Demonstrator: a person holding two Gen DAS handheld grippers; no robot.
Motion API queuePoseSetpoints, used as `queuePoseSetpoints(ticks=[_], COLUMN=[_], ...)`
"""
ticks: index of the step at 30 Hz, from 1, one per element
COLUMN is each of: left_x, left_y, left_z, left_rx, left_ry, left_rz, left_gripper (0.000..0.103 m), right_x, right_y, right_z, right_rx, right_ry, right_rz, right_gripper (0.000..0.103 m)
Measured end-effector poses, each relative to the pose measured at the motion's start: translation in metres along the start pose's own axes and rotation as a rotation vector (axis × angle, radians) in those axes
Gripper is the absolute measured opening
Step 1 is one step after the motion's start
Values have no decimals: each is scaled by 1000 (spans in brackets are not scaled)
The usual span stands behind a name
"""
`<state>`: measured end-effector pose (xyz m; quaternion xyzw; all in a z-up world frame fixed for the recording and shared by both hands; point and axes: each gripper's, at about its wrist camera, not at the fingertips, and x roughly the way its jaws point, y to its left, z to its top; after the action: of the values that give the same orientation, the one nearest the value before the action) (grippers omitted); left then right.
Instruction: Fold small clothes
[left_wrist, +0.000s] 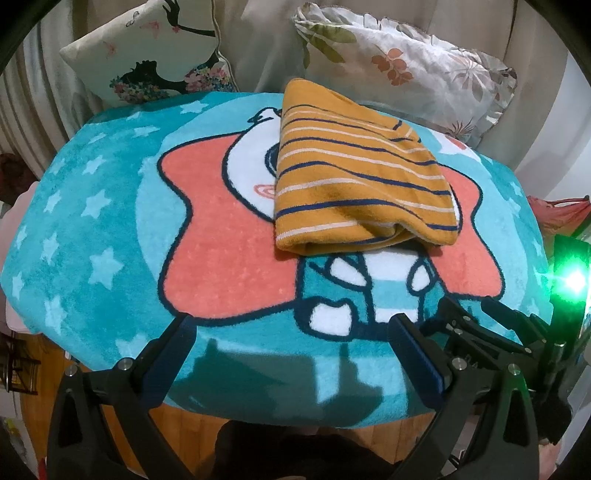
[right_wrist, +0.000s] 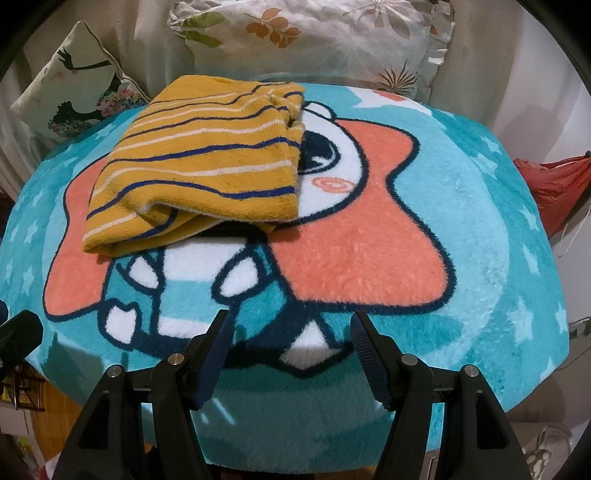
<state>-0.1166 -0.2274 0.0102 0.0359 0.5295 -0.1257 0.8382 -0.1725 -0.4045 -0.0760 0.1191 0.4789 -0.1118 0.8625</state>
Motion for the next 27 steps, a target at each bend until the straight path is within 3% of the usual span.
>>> queuePoseSetpoints(ticks=[27], left_x=[16], left_y=[2], left_z=[5], left_rx=[-11], left_ry=[42], left_rz=[-13], left_gripper=[103], right_x=[11], right_y=[5], right_z=[4], right_rx=[-10], right_ry=[26], right_rz=[5], right_gripper=[71])
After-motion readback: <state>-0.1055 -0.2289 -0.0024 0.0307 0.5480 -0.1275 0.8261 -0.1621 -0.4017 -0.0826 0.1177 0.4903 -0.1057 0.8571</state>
